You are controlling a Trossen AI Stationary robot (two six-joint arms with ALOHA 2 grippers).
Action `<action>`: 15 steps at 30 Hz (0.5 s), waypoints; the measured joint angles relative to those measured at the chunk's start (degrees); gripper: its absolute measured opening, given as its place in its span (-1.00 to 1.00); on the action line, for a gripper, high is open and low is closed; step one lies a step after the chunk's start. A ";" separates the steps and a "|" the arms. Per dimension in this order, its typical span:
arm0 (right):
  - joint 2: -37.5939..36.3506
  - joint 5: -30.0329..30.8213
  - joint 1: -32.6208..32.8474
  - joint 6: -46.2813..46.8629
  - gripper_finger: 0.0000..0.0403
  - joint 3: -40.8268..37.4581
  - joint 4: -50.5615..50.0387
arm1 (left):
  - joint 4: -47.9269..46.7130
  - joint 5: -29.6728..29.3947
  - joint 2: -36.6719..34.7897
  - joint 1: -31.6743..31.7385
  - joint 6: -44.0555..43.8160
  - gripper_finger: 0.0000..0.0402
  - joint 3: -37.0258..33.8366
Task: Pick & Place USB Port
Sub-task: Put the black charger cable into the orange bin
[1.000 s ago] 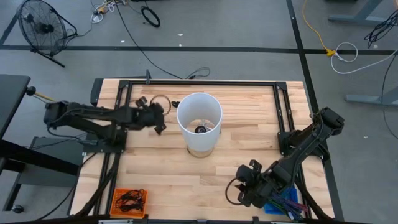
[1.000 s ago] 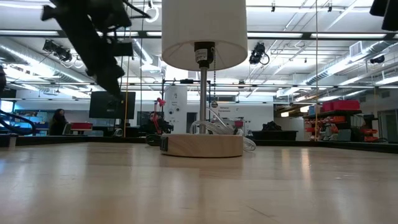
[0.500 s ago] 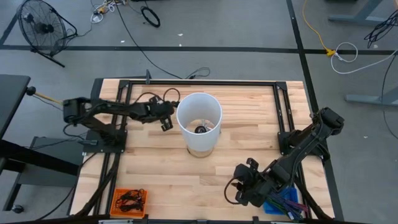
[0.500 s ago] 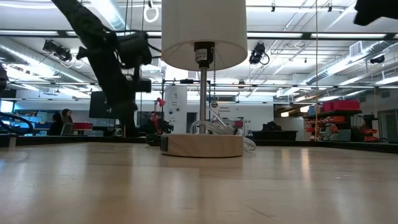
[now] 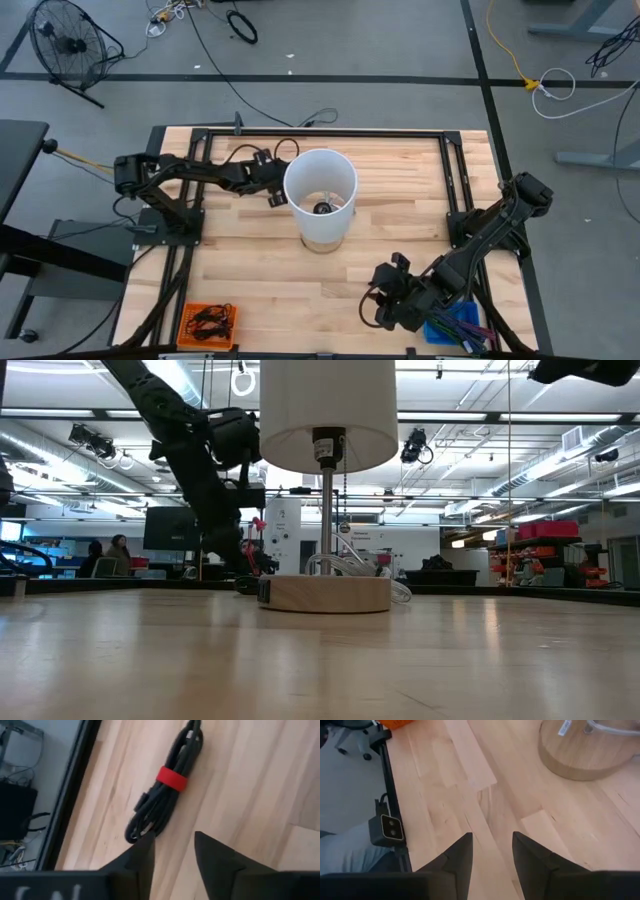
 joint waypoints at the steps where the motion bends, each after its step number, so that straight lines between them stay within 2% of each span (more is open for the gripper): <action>1: 0.00 0.02 0.00 -0.61 -0.32 0.00 0.53 | -0.06 0.36 0.00 0.00 0.14 -0.26 0.00; 8: 0.00 0.03 0.00 -3.36 -0.32 0.00 2.83 | 6.58 0.47 1.61 0.00 1.52 -0.01 0.00; 15: 0.00 0.02 0.00 -4.48 -0.32 0.00 3.64 | 11.76 2.13 5.70 0.26 3.74 0.07 0.02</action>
